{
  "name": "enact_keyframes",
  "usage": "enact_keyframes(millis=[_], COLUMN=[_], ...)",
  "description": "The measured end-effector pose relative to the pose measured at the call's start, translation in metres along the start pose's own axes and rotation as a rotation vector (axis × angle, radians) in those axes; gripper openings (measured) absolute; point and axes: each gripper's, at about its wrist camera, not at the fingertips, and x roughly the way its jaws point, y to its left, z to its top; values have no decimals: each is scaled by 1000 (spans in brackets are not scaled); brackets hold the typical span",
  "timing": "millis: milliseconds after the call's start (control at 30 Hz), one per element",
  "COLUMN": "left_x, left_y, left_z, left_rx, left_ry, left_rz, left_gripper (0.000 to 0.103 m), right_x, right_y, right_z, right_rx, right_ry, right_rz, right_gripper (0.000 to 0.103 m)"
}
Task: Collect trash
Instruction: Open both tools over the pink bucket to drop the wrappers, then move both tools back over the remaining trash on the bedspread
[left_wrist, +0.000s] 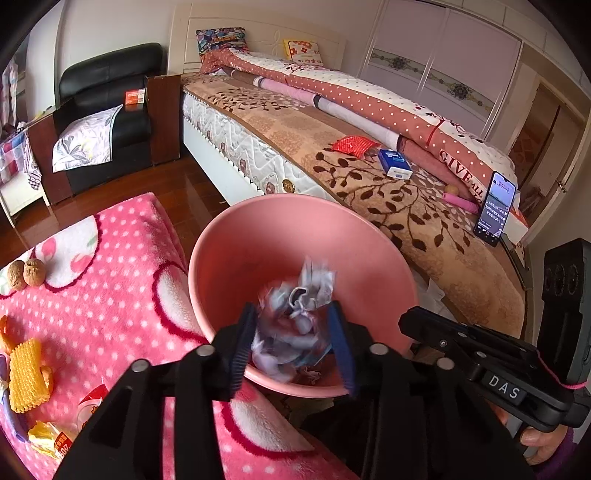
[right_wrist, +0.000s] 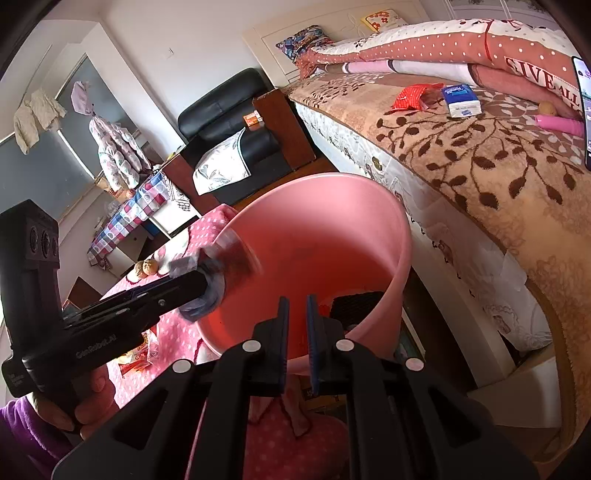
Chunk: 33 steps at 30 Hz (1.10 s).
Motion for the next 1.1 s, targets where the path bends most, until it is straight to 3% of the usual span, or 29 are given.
enact_keyframes(millis=[133,667,1100], left_x=[-6,-58,-106], left_y=[1,26,70], left_z=[-1,-20,-47], left_rx=[2,-36,-96], left_ry=[-17,-92,-162], left_rz=[5,40,101], left_gripper=[49,50,51], right_x=[-1,-2,2], right_y=[2,29,63], right_z=[-2,-14,-22], right_rx=[1,-16,-59], right_ry=[7,44,74], right_rz=[1,6,23], right_gripper=[10,10,10])
